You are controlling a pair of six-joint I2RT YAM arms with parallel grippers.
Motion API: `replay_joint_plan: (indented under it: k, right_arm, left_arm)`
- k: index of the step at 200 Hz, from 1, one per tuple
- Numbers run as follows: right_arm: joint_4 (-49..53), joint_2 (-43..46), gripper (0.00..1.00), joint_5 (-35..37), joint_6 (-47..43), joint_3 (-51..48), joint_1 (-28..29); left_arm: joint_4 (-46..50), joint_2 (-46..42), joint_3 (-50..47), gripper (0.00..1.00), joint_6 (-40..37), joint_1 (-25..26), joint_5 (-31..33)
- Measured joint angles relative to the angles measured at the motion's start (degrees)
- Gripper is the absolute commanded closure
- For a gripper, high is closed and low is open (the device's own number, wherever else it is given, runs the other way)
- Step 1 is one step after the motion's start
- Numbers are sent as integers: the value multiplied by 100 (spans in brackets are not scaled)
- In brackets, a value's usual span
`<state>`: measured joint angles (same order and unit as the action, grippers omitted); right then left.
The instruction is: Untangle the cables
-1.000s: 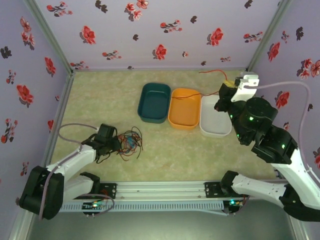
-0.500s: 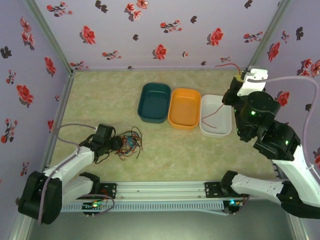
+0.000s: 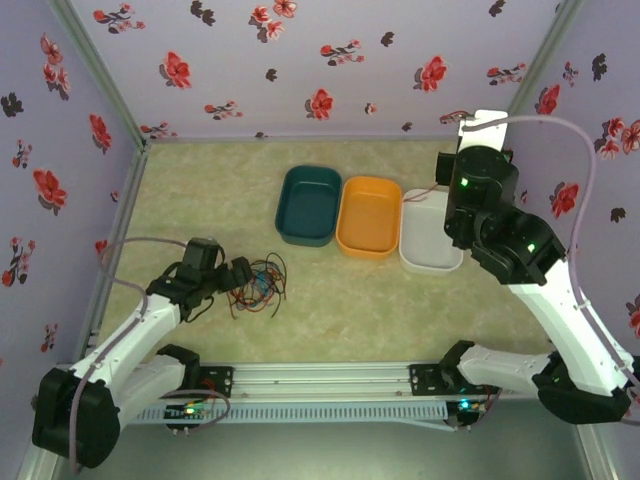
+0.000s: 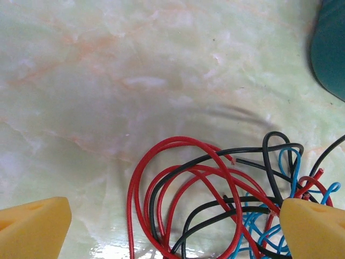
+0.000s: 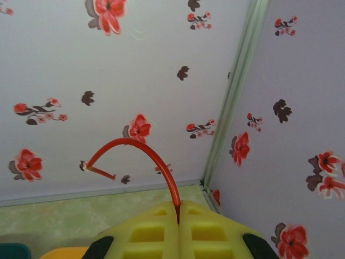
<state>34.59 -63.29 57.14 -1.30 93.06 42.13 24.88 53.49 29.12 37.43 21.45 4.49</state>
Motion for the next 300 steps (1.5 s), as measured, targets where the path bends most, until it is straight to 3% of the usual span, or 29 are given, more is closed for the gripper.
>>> replay_joint_plan:
  k: [57, 126, 181, 225, 300]
  right_arm:
    - [348, -79, 100, -540, 516, -254, -1078]
    - [1056, -439, 100, -2295, 1705, -1281, -2516]
    - [1294, -1235, 100, -3128, 2295, -2116, -2763]
    - [1320, -1574, 100, -3351, 2455, -2369, -2953]
    - [634, -2463, 100, -3915, 2538, -2653, -3314]
  left_arm:
    - [260, 0, 37, 0, -4, -299, 96]
    - [597, 0, 389, 0, 7, -597, 109]
    - [686, 0, 463, 0, 7, -610, 107]
    - [693, 0, 503, 0, 7, -610, 85]
    - [682, 2, 503, 0, 13, -616, 20]
